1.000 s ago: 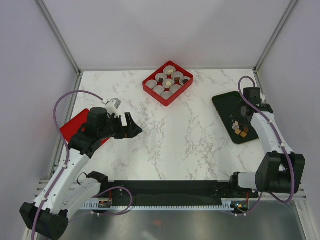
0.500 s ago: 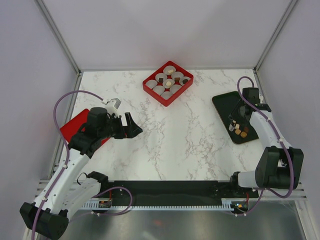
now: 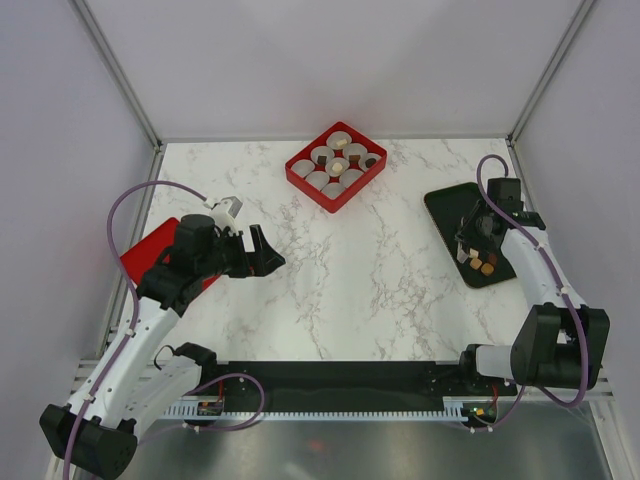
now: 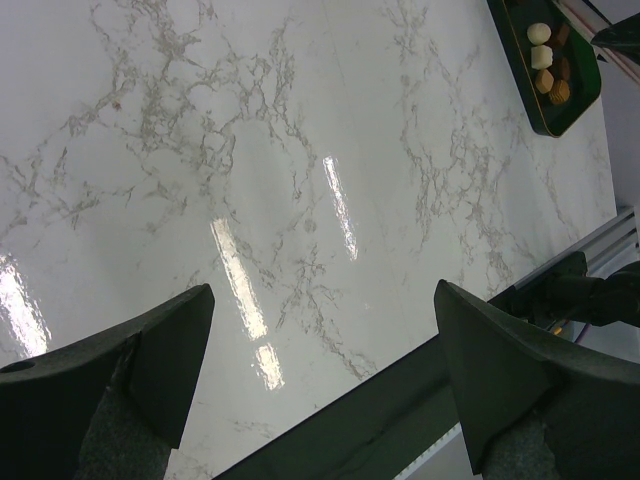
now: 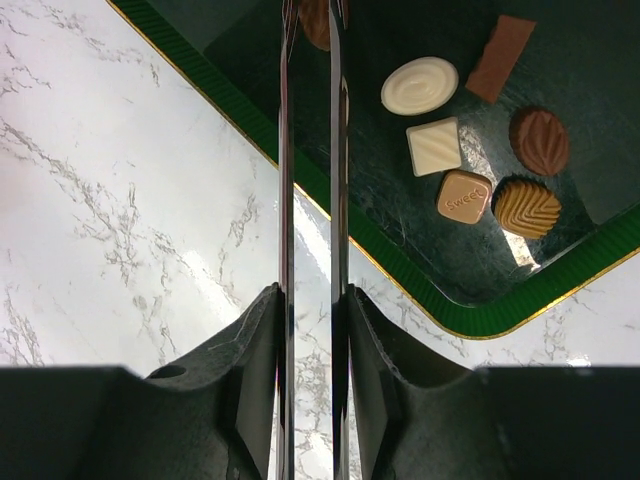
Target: Pack the chocolate
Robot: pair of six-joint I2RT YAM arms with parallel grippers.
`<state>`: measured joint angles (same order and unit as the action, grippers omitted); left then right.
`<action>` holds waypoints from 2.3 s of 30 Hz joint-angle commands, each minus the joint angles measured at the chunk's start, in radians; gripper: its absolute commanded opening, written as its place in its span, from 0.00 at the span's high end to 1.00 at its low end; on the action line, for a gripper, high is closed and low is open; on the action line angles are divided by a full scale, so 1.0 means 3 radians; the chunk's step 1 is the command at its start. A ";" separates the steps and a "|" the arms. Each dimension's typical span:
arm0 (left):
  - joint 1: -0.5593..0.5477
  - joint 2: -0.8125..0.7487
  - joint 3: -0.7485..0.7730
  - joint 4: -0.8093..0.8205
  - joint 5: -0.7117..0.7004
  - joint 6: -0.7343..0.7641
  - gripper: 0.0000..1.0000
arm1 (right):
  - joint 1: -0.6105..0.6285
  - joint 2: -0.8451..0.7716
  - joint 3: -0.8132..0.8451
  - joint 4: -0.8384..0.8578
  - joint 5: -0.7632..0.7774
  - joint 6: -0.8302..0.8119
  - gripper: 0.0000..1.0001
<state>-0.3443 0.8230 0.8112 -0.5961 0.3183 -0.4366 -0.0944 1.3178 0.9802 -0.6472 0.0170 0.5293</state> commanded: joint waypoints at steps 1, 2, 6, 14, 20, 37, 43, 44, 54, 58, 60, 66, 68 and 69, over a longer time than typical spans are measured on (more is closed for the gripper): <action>0.0007 -0.0008 -0.0009 0.0090 0.0038 0.0141 0.00 | -0.0012 -0.0108 0.0128 0.0066 -0.0051 0.0005 0.64; 0.0007 -0.0008 -0.0014 0.0090 0.0033 0.0141 0.00 | -0.0013 -0.0103 0.0138 0.0066 -0.0051 0.0005 0.64; 0.0007 -0.0008 -0.0014 0.0090 0.0038 0.0141 0.00 | -0.0002 -0.0123 0.0194 0.0086 -0.0174 -0.0016 0.64; 0.0007 0.0002 -0.0014 0.0090 0.0033 0.0136 0.00 | 0.0125 -0.0047 0.0439 0.0178 -0.0276 -0.0021 0.66; 0.0007 0.0013 -0.0014 0.0095 0.0023 0.0136 0.00 | 0.0539 0.0193 0.0889 0.0183 -0.0185 0.0066 0.65; 0.0007 -0.0018 -0.0020 0.0095 0.0008 0.0136 0.00 | 0.1864 0.1742 0.2413 0.0470 0.0086 0.0133 0.65; 0.0007 -0.0038 -0.0020 0.0090 -0.0003 0.0136 0.00 | 0.1884 0.1881 0.2429 0.0470 0.0199 0.0082 0.65; 0.0007 -0.0023 -0.0020 0.0090 0.0002 0.0136 0.00 | 0.1884 0.1886 0.2404 0.0470 0.0229 0.0071 0.65; 0.0007 -0.0018 -0.0020 0.0090 0.0008 0.0136 0.00 | 0.1884 0.2019 0.2352 0.0465 0.0357 0.0010 0.64; 0.0007 -0.0018 -0.0020 0.0090 0.0002 0.0136 0.00 | 0.1890 0.2065 0.2367 0.0465 0.0398 -0.0005 0.63; 0.0007 -0.0013 -0.0014 0.0090 0.0002 0.0136 0.00 | 0.1884 0.2096 0.2378 0.0465 0.0388 -0.0005 0.63; 0.0007 -0.0018 -0.0020 0.0090 0.0002 0.0136 0.00 | 0.1884 0.2117 0.2362 0.0465 0.0419 -0.0015 0.60; 0.0007 -0.0013 -0.0020 0.0095 -0.0003 0.0136 0.00 | 0.1884 0.2106 0.2367 0.0455 0.0439 -0.0016 0.58; 0.0007 -0.0018 -0.0020 0.0090 0.0002 0.0136 0.00 | 0.1890 0.2101 0.2373 0.0455 0.0444 -0.0021 0.57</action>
<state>-0.3443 0.8246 0.8112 -0.5961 0.3164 -0.4366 0.4728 1.9541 1.6688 -0.5381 0.1154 0.5343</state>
